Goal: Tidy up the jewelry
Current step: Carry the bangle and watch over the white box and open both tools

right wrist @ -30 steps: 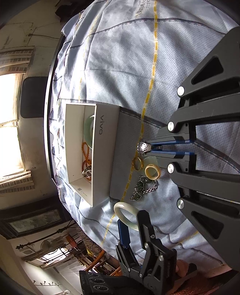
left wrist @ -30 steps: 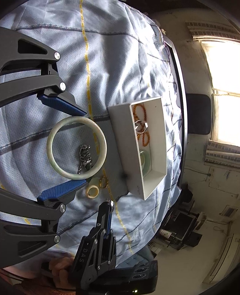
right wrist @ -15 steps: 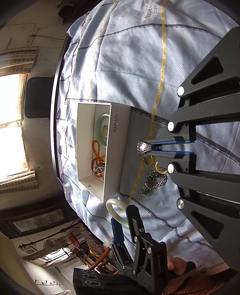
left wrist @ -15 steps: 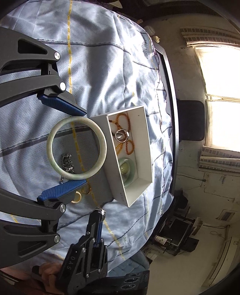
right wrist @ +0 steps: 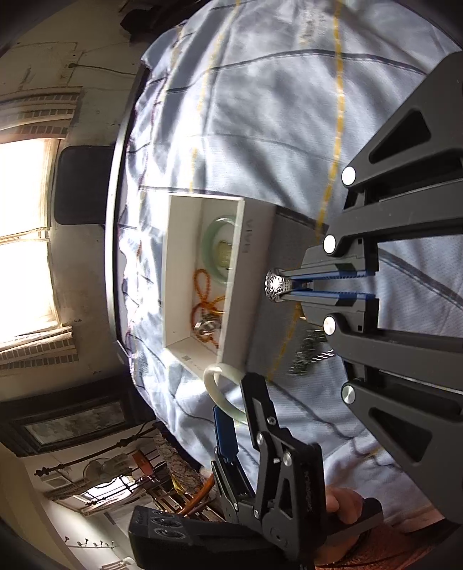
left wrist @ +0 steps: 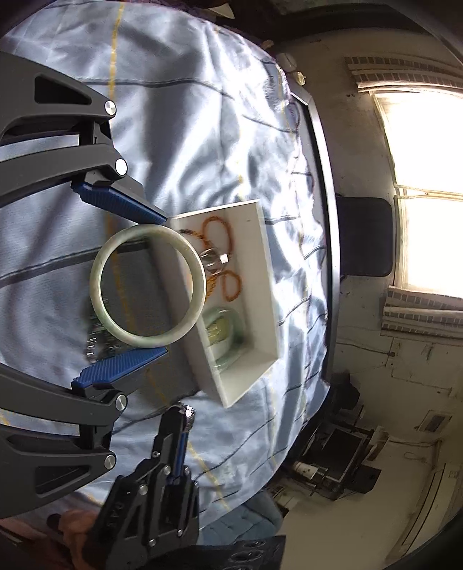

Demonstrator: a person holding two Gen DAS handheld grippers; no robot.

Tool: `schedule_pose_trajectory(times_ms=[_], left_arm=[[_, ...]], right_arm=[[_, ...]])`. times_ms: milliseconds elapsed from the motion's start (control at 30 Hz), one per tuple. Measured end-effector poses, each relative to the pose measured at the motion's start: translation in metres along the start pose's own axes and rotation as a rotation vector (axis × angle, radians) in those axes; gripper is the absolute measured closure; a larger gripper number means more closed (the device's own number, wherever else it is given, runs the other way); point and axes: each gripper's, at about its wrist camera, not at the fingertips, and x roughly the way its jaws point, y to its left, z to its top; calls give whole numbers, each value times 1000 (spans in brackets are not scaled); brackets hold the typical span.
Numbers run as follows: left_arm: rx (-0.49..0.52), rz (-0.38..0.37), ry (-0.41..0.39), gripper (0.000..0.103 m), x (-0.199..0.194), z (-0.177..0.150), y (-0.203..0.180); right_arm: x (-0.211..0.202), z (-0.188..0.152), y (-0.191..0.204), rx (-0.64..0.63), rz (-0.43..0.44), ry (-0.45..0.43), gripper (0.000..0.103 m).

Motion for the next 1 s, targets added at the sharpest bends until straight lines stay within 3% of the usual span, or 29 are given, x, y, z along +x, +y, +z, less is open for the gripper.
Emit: schedule_pose_trajectory(times_ms=[267,533,633,767,1000], left_arm=[[-62,20,56,33,28,45,14],[-120,-33,140,33,55,50,24],[-109,-29,136,32,56,51,23],[-100,-27,85,23,50,57,22],[-40,-2,25,23,25,53,14]], right_arm=[[15,37,-6,12,-28,-3,98],[58,58,-18,20,-55,58,98],[63,57,-18,16,-30,61,96],[59,58,-18,13,-30,39,95],[30,48,-19,16,-3,19,95]])
